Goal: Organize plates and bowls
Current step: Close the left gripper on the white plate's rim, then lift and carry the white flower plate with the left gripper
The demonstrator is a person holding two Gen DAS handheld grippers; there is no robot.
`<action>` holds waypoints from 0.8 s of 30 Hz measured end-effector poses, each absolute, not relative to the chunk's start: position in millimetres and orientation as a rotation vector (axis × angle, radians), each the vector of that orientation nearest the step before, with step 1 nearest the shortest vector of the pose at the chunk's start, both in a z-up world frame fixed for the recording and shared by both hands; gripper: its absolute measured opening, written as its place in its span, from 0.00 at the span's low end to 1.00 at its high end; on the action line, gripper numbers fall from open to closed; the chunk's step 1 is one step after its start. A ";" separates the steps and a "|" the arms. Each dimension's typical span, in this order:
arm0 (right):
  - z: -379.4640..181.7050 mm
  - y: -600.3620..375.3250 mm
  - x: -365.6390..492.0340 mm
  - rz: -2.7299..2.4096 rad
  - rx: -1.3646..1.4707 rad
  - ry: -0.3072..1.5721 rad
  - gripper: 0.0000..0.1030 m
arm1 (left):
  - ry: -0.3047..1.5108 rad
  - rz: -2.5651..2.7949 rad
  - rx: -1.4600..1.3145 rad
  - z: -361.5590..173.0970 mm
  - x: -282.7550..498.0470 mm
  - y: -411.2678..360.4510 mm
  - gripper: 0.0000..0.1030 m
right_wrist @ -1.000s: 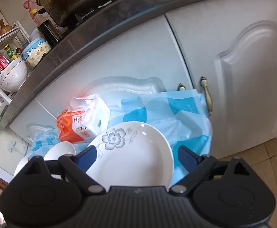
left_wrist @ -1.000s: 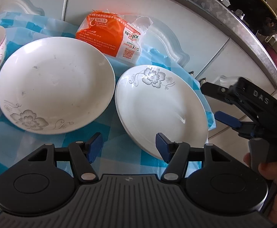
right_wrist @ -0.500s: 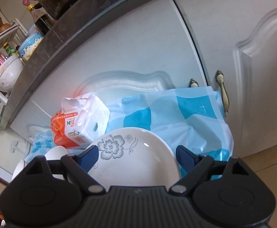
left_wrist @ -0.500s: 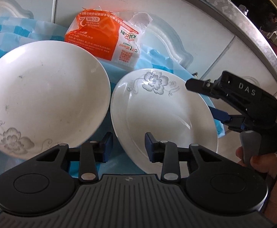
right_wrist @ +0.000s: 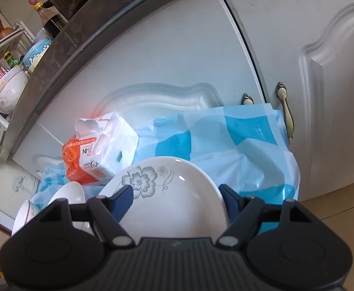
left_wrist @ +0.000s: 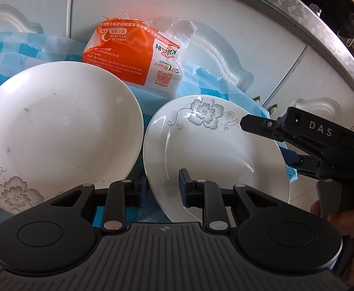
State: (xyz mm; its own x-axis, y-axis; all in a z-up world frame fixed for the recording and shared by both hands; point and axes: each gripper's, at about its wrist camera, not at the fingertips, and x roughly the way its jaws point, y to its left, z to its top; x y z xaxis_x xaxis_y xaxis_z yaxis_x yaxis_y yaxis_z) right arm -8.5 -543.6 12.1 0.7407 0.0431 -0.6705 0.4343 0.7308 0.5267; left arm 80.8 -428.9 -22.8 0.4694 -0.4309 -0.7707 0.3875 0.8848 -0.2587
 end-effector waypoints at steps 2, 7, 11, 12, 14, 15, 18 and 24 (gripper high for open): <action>13.7 -541.4 -10.8 -0.237 0.727 0.719 0.75 | 0.961 -0.495 -0.058 -22.2 81.2 -428.8 0.25; 19.9 -533.6 -21.0 -0.236 0.711 0.724 0.75 | 0.957 -0.475 -0.102 -14.0 77.3 -422.9 0.25; 27.7 -528.0 -34.2 -0.243 0.728 0.712 0.74 | 0.945 -0.471 -0.116 -4.3 70.7 -419.0 0.25; 29.3 -526.5 -37.6 -0.248 0.733 0.712 0.74 | 0.943 -0.471 -0.115 -1.8 68.2 -418.4 0.25; 31.2 -524.2 -45.8 -0.255 0.748 0.708 0.72 | 0.940 -0.475 -0.106 2.0 63.0 -417.3 0.25; 31.9 -523.3 -49.9 -0.260 0.755 0.706 0.70 | 0.940 -0.477 -0.107 3.2 60.9 -415.8 0.25; 34.2 -519.4 -61.6 -0.267 0.780 0.704 0.68 | 0.943 -0.474 -0.117 7.6 53.6 -410.2 0.25; 40.9 -504.3 -81.9 -0.265 0.804 0.698 0.67 | 0.941 -0.463 -0.127 17.3 38.8 -395.8 0.25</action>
